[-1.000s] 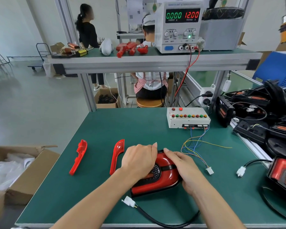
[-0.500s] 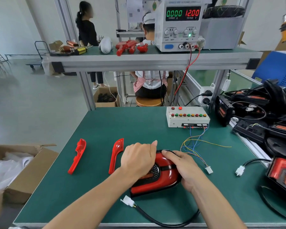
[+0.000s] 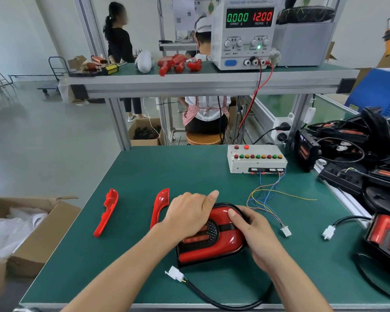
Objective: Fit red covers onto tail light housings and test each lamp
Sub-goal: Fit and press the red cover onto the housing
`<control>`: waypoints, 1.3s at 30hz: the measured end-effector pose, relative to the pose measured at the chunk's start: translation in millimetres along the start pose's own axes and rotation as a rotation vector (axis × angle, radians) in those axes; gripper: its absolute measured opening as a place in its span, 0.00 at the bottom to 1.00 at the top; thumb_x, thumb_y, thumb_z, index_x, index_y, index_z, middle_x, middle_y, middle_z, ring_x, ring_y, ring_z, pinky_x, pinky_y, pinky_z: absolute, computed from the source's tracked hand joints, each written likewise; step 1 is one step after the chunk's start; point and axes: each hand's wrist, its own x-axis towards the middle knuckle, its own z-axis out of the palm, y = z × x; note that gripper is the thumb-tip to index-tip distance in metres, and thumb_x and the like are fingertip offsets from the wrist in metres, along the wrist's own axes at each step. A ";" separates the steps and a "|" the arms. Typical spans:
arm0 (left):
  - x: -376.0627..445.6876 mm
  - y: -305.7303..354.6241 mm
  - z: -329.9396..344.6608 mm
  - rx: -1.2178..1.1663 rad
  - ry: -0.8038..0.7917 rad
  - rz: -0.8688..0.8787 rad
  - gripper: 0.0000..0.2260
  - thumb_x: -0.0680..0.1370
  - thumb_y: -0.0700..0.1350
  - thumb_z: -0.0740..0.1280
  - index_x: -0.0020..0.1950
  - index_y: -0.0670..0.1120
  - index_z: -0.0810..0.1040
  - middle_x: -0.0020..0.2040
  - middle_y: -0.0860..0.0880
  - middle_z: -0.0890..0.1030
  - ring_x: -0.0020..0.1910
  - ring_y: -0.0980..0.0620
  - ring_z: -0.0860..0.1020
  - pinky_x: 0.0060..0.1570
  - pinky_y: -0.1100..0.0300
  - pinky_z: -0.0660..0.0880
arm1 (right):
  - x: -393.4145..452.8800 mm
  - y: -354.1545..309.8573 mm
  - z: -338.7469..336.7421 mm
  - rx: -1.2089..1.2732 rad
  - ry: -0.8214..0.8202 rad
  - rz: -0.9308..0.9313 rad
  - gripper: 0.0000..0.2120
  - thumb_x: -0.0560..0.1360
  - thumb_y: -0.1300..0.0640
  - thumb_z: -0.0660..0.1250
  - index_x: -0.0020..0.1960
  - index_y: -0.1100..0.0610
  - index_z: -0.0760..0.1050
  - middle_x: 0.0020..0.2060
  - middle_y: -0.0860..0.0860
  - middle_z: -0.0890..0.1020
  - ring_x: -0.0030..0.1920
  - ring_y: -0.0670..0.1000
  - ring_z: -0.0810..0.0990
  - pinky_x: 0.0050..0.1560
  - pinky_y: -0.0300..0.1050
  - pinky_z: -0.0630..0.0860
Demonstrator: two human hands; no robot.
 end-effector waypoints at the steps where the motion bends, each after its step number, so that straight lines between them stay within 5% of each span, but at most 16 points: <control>1: 1.4 -3.6 -3.5 -0.026 -0.033 0.036 0.29 0.84 0.64 0.45 0.31 0.47 0.65 0.28 0.50 0.70 0.31 0.49 0.71 0.39 0.52 0.66 | -0.4 1.7 -2.4 -0.010 0.002 -0.026 0.08 0.79 0.54 0.70 0.56 0.55 0.83 0.51 0.54 0.87 0.52 0.54 0.86 0.55 0.49 0.81; 5: 2.8 -27.0 -24.3 -0.054 -0.204 0.087 0.26 0.82 0.67 0.52 0.35 0.49 0.67 0.35 0.53 0.73 0.38 0.52 0.74 0.46 0.52 0.71 | -0.9 -1.9 -6.4 0.048 0.057 -0.046 0.09 0.79 0.55 0.70 0.57 0.57 0.83 0.50 0.55 0.87 0.50 0.55 0.86 0.54 0.51 0.82; 10: -23.1 -48.0 -33.7 -0.450 -0.425 -0.078 0.23 0.80 0.68 0.59 0.44 0.49 0.77 0.34 0.52 0.83 0.34 0.54 0.83 0.36 0.64 0.75 | 0.5 -13.9 -11.2 0.119 0.097 0.029 0.10 0.80 0.53 0.69 0.53 0.58 0.83 0.47 0.58 0.87 0.43 0.53 0.86 0.44 0.48 0.83; 17: -55.3 -44.4 -27.0 -0.862 -0.356 -0.181 0.16 0.86 0.51 0.60 0.43 0.52 0.83 0.41 0.48 0.85 0.38 0.49 0.81 0.42 0.58 0.78 | -5.4 -22.4 -11.0 0.178 -0.066 0.142 0.15 0.83 0.53 0.62 0.58 0.63 0.81 0.51 0.64 0.85 0.47 0.58 0.83 0.49 0.53 0.82; 24: -67.4 -38.6 -17.9 -0.947 -0.287 -0.215 0.19 0.85 0.55 0.60 0.49 0.43 0.82 0.43 0.45 0.83 0.40 0.49 0.77 0.42 0.57 0.74 | -4.8 -29.1 -12.0 0.181 -0.038 0.163 0.12 0.84 0.57 0.62 0.55 0.63 0.81 0.43 0.59 0.87 0.37 0.53 0.85 0.37 0.47 0.83; 31: -73.6 -34.7 -14.6 -1.011 -0.265 -0.251 0.17 0.86 0.54 0.59 0.42 0.51 0.82 0.40 0.48 0.82 0.37 0.50 0.76 0.42 0.54 0.73 | -3.0 -32.4 -5.2 0.141 0.043 0.204 0.13 0.84 0.55 0.63 0.50 0.62 0.82 0.38 0.58 0.86 0.33 0.53 0.83 0.35 0.47 0.83; 39: -84.3 -31.1 -17.6 -1.033 -0.265 -0.276 0.20 0.85 0.51 0.59 0.54 0.34 0.79 0.44 0.42 0.81 0.41 0.46 0.75 0.43 0.56 0.73 | -2.9 -36.1 -2.7 0.120 0.062 0.248 0.10 0.83 0.56 0.64 0.52 0.60 0.82 0.39 0.59 0.86 0.33 0.54 0.84 0.34 0.47 0.83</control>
